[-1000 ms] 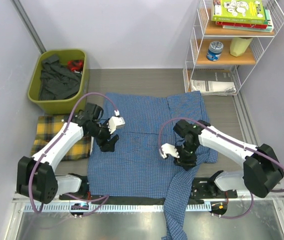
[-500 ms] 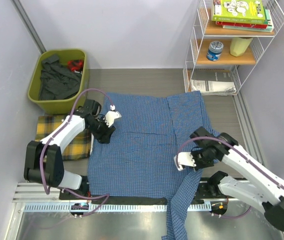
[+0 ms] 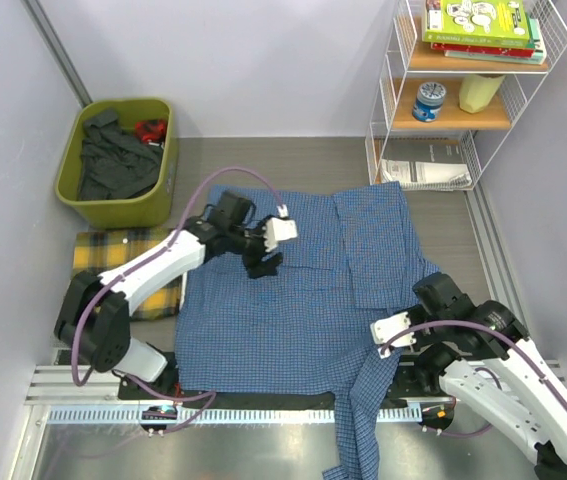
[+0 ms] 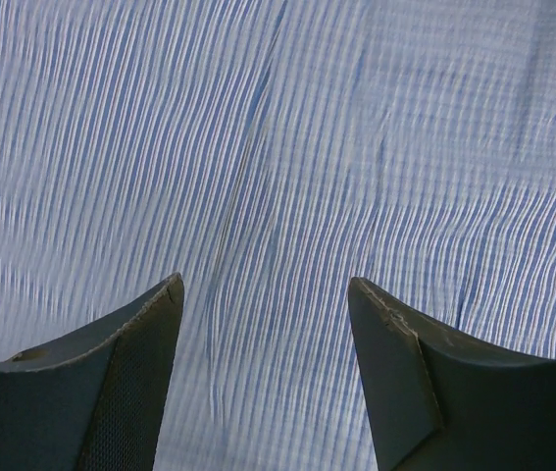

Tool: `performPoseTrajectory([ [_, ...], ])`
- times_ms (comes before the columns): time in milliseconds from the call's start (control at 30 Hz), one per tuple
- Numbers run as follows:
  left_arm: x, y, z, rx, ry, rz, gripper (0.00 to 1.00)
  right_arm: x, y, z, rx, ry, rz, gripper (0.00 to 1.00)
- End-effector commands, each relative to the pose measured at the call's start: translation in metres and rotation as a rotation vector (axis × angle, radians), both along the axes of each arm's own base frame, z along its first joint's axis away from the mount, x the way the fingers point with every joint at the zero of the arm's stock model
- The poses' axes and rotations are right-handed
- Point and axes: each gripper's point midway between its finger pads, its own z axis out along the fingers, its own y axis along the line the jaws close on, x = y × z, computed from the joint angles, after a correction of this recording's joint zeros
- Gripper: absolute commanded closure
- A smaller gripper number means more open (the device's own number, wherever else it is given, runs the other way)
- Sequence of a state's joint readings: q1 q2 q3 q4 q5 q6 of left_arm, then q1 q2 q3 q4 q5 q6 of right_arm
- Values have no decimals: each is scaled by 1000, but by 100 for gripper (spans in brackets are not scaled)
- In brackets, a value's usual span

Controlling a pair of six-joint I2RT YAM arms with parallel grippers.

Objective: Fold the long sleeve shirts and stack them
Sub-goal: Flatten the shirt out, then fold the shirt

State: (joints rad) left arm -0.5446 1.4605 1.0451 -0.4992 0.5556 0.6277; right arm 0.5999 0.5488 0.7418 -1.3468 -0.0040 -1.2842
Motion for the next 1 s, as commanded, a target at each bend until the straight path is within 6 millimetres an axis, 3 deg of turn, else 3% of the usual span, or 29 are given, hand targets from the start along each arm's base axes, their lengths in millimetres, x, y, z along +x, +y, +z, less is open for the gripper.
performPoseTrajectory([
  [0,13,-67,22,-150,-93,-83,32,1,-17,15,-50,-44,-65,59],
  [100,25,-81,9,-138,-86,-50,33,15,-8,34,68,-110,-210,38],
  [133,38,-81,17,-130,-85,1,34,21,-6,38,120,-134,-304,30],
  [167,53,-73,14,-117,-64,44,37,30,-3,41,141,-154,-350,29],
  [200,61,-68,-3,-88,-6,68,38,45,4,47,183,-199,-387,29],
  [233,81,-69,14,-104,-20,98,39,54,5,50,195,-219,-432,30],
  [300,103,-43,-13,-8,51,209,40,72,24,55,263,-180,-511,30],
  [367,121,-26,-20,47,69,280,41,92,39,69,379,-141,-591,30],
  [400,125,-19,-32,73,96,301,41,105,42,64,375,-88,-637,30],
  [433,127,-16,-32,70,110,316,42,113,61,77,477,-8,-615,30],
  [467,133,-12,-29,43,132,347,43,129,45,78,512,20,-735,31],
  [500,128,-19,-23,-6,160,314,43,140,43,63,494,120,-782,33],
  [533,126,-22,-15,-29,155,308,41,150,44,75,536,159,-789,35],
  [633,115,-31,-1,-72,155,276,39,128,46,50,486,414,-729,39],
  [700,112,-26,-4,-61,151,285,37,127,51,32,468,437,-721,30],
  [733,113,-22,-2,-53,132,293,36,119,51,11,422,468,-725,24],
  [767,112,-19,-4,-45,129,302,36,127,51,1,389,416,-716,24],
  [800,110,-14,-9,-36,141,313,35,117,55,-16,356,439,-699,23],
  [833,111,-8,-7,-36,139,325,34,124,59,-19,365,390,-680,19],
  [900,106,1,-10,-28,154,342,33,113,57,-41,288,359,-653,16],
  [967,104,9,-6,-30,140,357,32,118,57,-50,275,287,-622,11],
])
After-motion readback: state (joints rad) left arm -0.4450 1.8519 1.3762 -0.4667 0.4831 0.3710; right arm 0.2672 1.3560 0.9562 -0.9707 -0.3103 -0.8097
